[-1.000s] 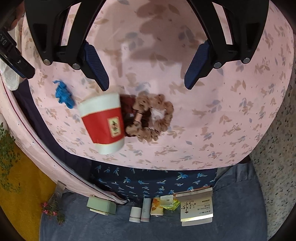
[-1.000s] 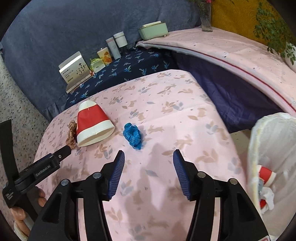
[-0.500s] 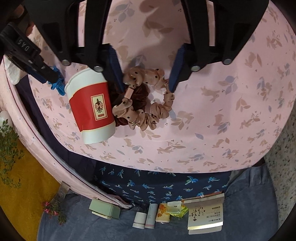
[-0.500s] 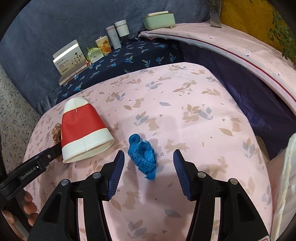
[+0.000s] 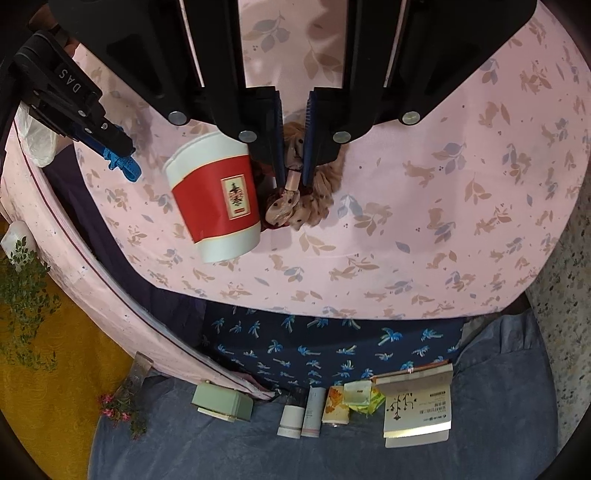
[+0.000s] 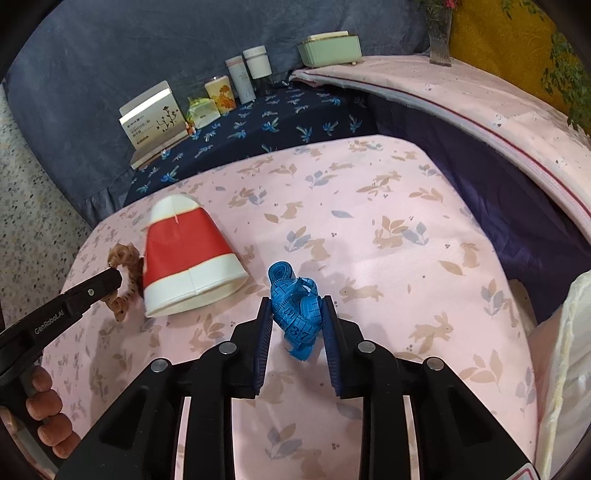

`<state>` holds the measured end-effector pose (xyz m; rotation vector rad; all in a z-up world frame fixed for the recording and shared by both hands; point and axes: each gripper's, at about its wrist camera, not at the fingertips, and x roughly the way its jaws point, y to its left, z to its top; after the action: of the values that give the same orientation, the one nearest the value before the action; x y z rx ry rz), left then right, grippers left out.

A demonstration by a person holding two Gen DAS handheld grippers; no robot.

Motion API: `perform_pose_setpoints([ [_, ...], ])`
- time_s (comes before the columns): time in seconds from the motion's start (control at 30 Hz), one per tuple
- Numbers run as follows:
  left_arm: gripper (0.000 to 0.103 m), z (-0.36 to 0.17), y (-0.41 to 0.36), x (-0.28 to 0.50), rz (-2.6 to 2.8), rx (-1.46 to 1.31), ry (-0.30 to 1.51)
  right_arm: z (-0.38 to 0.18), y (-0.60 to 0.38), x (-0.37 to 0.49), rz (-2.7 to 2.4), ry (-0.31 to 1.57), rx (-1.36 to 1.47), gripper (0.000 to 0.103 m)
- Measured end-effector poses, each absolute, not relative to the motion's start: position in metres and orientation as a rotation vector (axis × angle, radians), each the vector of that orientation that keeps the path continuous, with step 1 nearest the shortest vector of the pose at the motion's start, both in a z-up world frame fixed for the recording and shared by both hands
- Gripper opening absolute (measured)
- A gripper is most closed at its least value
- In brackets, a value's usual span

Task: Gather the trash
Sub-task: 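Grasp the blue cloth with the right tool while the left tool grasps the brown scrunchie, then carry blue cloth and scrunchie over the white bin and open both tools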

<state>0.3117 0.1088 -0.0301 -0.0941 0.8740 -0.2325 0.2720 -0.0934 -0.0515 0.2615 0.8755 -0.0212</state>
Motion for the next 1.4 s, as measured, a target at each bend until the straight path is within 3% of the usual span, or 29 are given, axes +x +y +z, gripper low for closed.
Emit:
perform_pose_setpoints([
  [0.33, 0.008, 0.024, 0.077, 0.276, -0.266, -0.043, 0.782, 0.005, -0.113, 0.23, -0.024, 0.756, 0.279, 0.025],
  [0.8, 0.008, 0.076, -0.032, 0.205, -0.436, 0.04, 0.699, 0.063, -0.188, 0.147, -0.118, 0.622, 0.322, 0.025],
  [1.4, 0.008, 0.067, -0.171, 0.135, -0.654, 0.169, 0.712, 0.054, -0.293, 0.066, -0.302, 0.587, 0.415, 0.025],
])
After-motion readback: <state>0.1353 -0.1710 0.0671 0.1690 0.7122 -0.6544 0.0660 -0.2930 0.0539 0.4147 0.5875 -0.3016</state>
